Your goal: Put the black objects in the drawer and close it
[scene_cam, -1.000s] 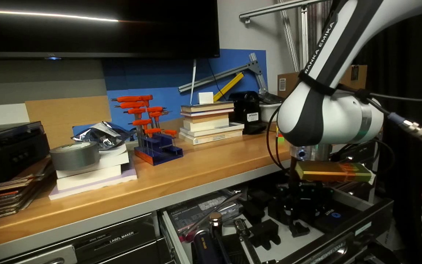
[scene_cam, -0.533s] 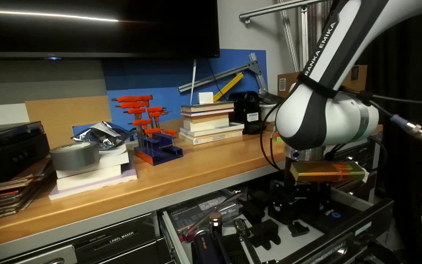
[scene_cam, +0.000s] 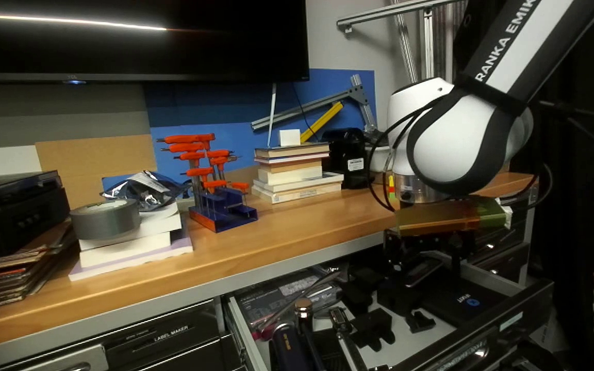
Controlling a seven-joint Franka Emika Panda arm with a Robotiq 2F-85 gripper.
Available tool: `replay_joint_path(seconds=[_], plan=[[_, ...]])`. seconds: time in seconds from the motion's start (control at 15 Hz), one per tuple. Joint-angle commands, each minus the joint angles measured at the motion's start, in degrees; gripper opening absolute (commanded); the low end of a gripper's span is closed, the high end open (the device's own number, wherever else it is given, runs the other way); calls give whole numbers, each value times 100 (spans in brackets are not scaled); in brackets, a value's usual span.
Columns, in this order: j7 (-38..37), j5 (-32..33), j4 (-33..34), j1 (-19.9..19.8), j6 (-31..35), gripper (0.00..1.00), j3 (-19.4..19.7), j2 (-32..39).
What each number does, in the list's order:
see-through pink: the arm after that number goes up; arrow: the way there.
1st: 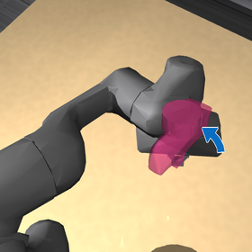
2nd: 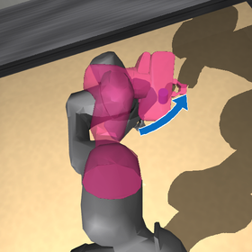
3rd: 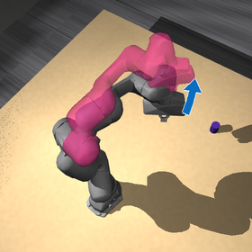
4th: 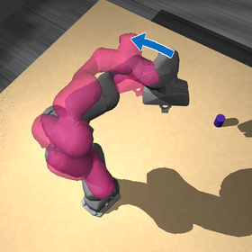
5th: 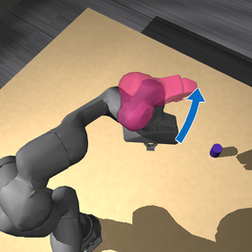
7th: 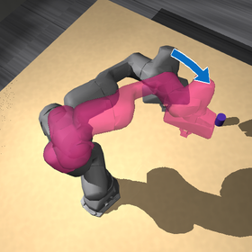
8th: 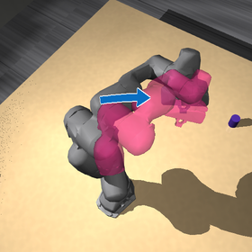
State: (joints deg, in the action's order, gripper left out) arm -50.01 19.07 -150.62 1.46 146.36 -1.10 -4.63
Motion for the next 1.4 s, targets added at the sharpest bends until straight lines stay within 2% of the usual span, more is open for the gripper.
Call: replay_joint_path(seconds=[0.0,0.27,0.6,0.93,1.33], plan=[[-1437,381,-275,-145,-620,100,-302,-678],[-2651,285,-454,-241,-1244,100,-505,-804],[-3220,-72,-798,-271,-1096,100,-386,-559],[-3003,-818,-718,-240,-793,100,-243,-136],[-2022,-2293,-720,-237,412,100,8,478]])
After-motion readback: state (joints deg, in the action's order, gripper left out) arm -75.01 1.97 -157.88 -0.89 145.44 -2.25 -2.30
